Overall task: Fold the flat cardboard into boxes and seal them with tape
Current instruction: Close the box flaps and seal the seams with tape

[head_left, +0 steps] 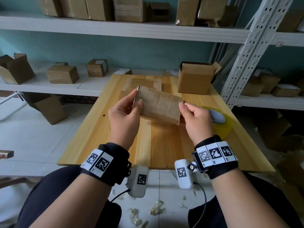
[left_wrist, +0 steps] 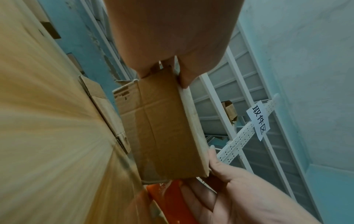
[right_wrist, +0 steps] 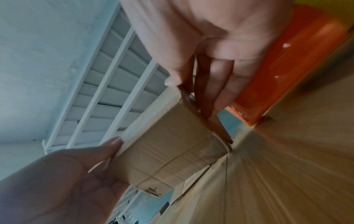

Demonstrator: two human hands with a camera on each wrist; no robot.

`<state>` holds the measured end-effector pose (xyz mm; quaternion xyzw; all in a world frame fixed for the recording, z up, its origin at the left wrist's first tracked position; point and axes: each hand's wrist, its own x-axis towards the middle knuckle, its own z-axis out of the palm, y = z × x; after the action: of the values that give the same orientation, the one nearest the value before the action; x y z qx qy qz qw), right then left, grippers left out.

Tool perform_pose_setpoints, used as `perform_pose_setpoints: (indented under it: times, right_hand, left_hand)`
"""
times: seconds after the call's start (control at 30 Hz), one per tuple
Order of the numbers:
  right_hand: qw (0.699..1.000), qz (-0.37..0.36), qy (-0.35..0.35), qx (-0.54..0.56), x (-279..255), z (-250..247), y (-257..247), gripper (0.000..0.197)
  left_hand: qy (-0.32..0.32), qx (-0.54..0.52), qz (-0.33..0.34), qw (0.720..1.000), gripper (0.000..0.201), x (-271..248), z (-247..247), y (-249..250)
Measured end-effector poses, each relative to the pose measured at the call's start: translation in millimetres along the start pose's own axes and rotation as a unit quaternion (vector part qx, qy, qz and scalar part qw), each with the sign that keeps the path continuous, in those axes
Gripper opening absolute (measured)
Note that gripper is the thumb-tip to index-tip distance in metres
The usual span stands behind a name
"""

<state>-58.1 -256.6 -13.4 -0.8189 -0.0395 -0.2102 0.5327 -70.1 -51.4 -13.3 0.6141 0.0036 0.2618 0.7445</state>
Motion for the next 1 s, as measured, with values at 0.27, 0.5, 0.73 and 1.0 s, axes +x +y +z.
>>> perform_pose_setpoints:
  times: [0.27, 0.5, 0.73, 1.0]
  right_hand:
    - [0.999, -0.016, 0.050, 0.001, -7, 6, -6, 0.035]
    - [0.994, -0.030, 0.105, -0.009, -9, 9, -5, 0.031]
    - [0.998, 0.050, 0.031, 0.038, -16, 17, -14, 0.061]
    - [0.994, -0.045, 0.095, -0.021, -14, 17, -13, 0.033]
  left_hand:
    - [0.096, -0.050, -0.070, 0.992, 0.012, -3, 1, -5]
    - [0.088, 0.057, 0.064, 0.992, 0.009, -10, 3, 0]
    - [0.015, 0.171, 0.186, 0.967, 0.026, -26, 13, 5]
    - [0.060, 0.110, 0.067, 0.990, 0.049, -11, 2, 3]
